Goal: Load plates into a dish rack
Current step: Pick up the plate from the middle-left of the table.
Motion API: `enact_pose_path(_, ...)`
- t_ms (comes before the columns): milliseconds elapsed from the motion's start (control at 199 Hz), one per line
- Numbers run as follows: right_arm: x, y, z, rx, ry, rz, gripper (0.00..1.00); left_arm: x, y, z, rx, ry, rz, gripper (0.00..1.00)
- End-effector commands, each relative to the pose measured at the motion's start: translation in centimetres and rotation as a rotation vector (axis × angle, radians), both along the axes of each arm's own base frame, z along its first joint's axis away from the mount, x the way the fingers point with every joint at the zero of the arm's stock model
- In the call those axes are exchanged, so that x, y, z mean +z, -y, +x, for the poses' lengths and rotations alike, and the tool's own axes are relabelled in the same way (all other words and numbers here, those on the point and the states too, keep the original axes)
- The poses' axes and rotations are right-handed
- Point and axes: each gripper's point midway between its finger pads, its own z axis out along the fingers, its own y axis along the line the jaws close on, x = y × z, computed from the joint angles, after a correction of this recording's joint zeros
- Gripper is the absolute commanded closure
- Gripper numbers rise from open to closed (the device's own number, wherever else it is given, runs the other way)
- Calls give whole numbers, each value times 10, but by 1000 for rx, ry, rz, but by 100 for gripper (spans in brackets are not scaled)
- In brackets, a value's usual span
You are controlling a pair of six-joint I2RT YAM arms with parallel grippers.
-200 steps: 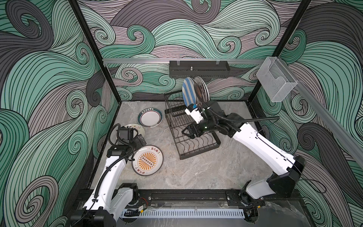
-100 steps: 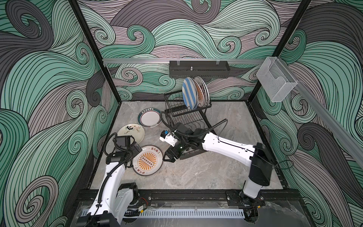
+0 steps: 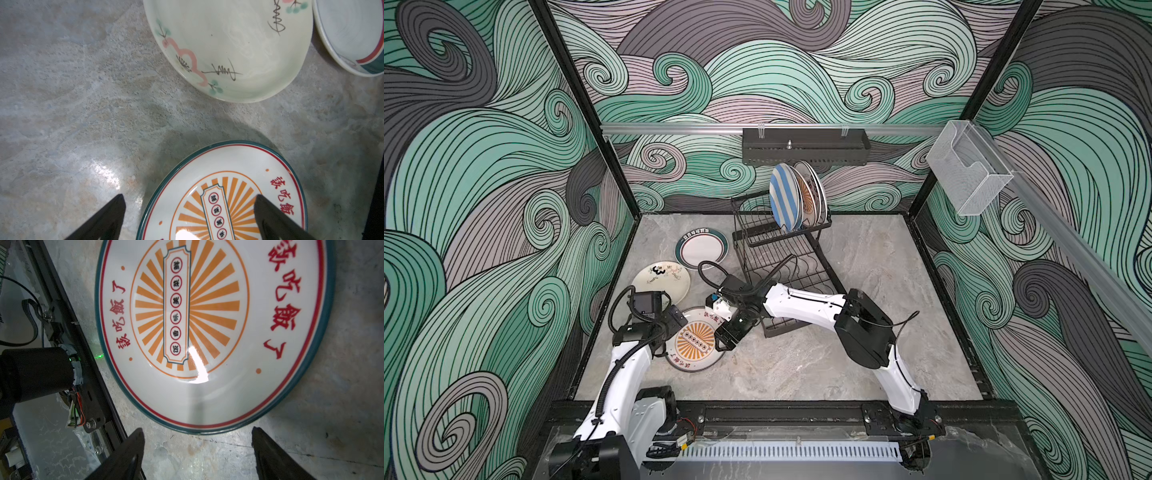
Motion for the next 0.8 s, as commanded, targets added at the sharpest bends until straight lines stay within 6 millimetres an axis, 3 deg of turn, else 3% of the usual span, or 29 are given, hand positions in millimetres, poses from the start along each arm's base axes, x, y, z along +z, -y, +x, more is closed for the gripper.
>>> enact_pose_path(0,-9,-4,9,-37,-12,-5,21,-5,2,1,11,5,-25,1)
enact_pose_path(276,-18,1,37,-204,-69,64,28,-11,4,3,-3,0,-35,1)
enact_pose_path(538,-25,-12,37,-224,-136,133,33,-11,11,7,-24,19,-72,1)
enact_pose_path(799,-33,-19,32,-228,-184,149,47,-14,19,11,-42,33,-116,1)
